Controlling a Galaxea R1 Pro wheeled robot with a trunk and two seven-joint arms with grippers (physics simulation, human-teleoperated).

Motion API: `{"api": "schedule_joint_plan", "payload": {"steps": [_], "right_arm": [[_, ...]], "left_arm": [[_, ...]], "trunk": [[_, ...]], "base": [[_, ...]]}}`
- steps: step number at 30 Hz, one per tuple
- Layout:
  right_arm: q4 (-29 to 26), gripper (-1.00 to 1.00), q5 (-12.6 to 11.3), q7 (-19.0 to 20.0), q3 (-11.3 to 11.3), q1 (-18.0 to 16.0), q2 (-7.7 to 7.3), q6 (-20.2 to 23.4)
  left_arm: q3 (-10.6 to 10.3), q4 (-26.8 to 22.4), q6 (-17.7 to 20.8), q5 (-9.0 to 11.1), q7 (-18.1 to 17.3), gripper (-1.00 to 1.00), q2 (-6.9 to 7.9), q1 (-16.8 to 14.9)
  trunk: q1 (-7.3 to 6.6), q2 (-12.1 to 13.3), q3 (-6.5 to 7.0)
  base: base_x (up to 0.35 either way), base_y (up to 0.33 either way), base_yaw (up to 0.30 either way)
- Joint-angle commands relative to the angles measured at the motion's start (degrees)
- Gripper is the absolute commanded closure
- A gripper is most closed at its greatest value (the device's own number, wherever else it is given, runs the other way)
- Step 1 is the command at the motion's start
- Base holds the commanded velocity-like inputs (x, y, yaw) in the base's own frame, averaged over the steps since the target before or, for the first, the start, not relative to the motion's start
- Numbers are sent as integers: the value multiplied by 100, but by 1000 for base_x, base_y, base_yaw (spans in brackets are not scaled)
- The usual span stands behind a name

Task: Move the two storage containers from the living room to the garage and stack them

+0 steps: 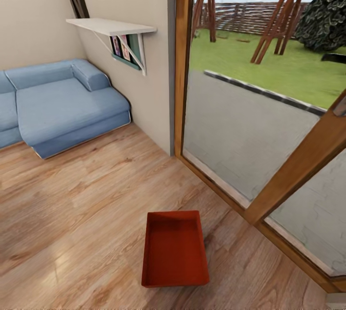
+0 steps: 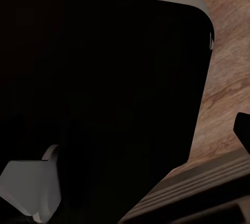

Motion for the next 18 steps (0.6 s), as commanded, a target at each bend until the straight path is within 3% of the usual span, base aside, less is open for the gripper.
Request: {"api": "schedule_joint_plan", "payload": {"steps": [1,18], "right_arm": [[14,-100,-46,-10,48,-5,5,-27],[14,-100,-46,-10,48,-5,3,-27]], "left_arm": [[11,-3,20,36,7,-100,0,-2],[12,-3,22,36,7,-100,0,-2]], "trunk": [[0,-3,-13],[0,-3,-169]], "base": [[0,0,0],[0,0,0]]}}
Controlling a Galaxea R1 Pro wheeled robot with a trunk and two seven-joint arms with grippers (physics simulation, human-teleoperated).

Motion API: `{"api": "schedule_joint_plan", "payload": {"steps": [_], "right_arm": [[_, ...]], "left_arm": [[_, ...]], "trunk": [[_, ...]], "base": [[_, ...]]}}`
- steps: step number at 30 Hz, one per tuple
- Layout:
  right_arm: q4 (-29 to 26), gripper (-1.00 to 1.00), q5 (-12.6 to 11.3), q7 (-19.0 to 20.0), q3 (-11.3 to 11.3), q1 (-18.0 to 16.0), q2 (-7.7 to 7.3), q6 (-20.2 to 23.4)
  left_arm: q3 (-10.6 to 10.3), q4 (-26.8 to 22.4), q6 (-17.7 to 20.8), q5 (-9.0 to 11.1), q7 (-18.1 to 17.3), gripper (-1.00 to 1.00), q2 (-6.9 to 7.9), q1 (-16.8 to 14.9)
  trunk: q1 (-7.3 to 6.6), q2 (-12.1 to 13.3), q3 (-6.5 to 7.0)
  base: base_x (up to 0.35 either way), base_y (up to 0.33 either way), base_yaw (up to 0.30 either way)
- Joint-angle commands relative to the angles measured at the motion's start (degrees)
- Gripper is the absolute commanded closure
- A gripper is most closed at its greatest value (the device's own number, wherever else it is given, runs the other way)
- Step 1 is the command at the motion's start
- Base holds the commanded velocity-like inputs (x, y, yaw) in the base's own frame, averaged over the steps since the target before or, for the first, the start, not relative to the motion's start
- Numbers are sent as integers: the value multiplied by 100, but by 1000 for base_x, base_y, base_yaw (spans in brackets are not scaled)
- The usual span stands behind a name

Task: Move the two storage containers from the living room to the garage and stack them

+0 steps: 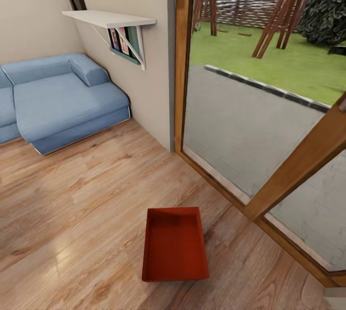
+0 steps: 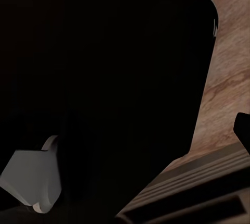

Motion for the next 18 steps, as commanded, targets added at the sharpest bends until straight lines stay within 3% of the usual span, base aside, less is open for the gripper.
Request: {"api": "schedule_joint_plan", "payload": {"steps": [1,18], "right_arm": [[13,-100,-46,-10,48,-5,4,-27],[14,-100,-46,-10,48,-5,4,-26]], "left_arm": [[12,-3,21,36,7,-100,0,-2],[10,-3,19,34,7,-100,0,-2]], "trunk": [[0,-3,-13],[0,-3,-169]], "base": [[0,0,0],[0,0,0]]}}
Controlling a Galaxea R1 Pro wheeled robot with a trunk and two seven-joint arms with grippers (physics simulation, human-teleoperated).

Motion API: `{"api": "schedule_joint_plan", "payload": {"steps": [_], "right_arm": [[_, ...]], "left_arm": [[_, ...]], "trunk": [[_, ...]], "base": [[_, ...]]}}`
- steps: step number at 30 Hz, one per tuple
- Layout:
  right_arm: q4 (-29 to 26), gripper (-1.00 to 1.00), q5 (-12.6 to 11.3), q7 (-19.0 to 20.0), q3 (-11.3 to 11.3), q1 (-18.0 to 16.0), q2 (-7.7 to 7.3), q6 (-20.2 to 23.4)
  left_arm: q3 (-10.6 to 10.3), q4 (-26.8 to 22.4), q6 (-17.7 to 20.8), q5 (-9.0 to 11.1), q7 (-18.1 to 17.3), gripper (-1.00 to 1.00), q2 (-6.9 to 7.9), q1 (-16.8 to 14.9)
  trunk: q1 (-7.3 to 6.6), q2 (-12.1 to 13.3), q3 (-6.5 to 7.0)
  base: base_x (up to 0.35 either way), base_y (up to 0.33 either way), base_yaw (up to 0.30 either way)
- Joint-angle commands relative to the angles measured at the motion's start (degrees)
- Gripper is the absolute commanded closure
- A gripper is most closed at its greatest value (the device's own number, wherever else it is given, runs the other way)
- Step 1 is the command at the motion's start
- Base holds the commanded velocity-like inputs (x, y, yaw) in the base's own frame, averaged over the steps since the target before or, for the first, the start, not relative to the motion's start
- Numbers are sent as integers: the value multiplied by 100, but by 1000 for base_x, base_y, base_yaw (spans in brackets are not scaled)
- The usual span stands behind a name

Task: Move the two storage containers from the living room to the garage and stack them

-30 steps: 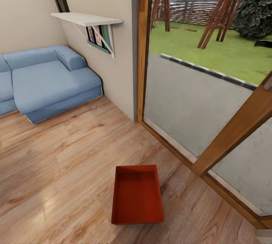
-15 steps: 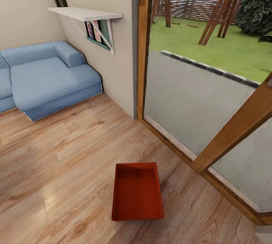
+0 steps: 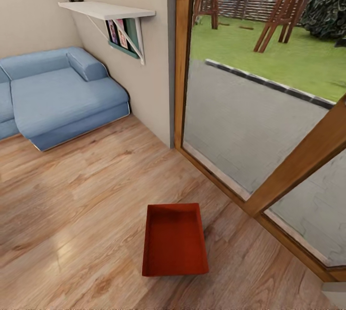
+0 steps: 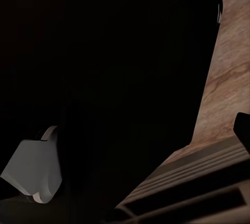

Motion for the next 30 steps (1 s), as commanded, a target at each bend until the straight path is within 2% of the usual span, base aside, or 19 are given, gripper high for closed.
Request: {"api": "schedule_joint_plan", "payload": {"steps": [1,18,30], "right_arm": [[14,-100,-46,-10,48,-5,4,-27],[14,-100,-46,-10,48,-5,4,-27],[14,-100,-46,-10,48,-5,4,-30]], "left_arm": [[11,-3,21,36,7,-100,0,-2],[11,-3,20,37,7,-100,0,-2],[11,-3,21,37,7,-100,0,-2]], "trunk": [[0,-3,-13],[0,-3,-165],[0,-3,-177]], "base": [[0,0,0],[0,0,0],[0,0,0]]}}
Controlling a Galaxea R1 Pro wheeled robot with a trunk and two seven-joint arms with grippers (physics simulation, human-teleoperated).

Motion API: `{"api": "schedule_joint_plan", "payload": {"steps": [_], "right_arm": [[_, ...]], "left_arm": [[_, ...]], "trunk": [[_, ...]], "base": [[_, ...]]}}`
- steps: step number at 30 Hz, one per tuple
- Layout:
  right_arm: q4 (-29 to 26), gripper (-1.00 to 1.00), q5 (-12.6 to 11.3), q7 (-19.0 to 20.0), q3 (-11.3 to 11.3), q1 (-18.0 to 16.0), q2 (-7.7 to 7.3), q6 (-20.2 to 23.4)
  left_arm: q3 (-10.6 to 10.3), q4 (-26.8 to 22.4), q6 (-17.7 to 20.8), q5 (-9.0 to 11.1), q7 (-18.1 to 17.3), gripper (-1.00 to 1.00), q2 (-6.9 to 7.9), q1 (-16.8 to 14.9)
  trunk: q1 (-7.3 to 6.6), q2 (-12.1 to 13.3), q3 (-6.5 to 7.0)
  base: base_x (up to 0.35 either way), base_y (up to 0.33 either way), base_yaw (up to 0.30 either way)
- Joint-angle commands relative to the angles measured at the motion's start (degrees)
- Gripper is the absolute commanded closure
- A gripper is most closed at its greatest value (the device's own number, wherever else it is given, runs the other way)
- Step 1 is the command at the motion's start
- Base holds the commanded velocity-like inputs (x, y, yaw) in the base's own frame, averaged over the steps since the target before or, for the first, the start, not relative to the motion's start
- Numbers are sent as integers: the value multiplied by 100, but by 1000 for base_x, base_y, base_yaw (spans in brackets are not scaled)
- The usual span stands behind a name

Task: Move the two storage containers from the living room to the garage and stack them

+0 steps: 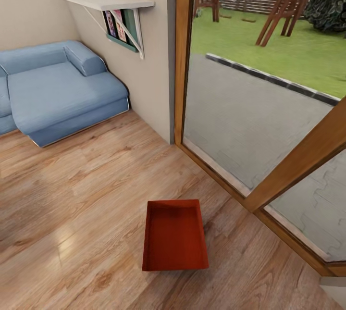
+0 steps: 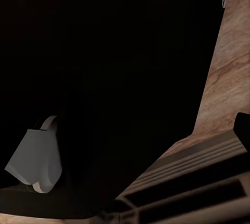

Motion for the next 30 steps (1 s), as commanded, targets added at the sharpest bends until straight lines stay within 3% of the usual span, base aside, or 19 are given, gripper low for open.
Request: {"api": "schedule_joint_plan", "payload": {"steps": [1,30], "right_arm": [[14,-100,-46,-10,48,-5,4,-29],[14,-100,-37,-9,48,-5,12,-33]], "left_arm": [[11,-3,21,36,7,-100,0,-2],[12,-3,21,28,-1,-100,-3,-2]], "trunk": [[0,-3,-3],[0,-3,-3]], "base": [[0,0,0],[0,0,0]]}}
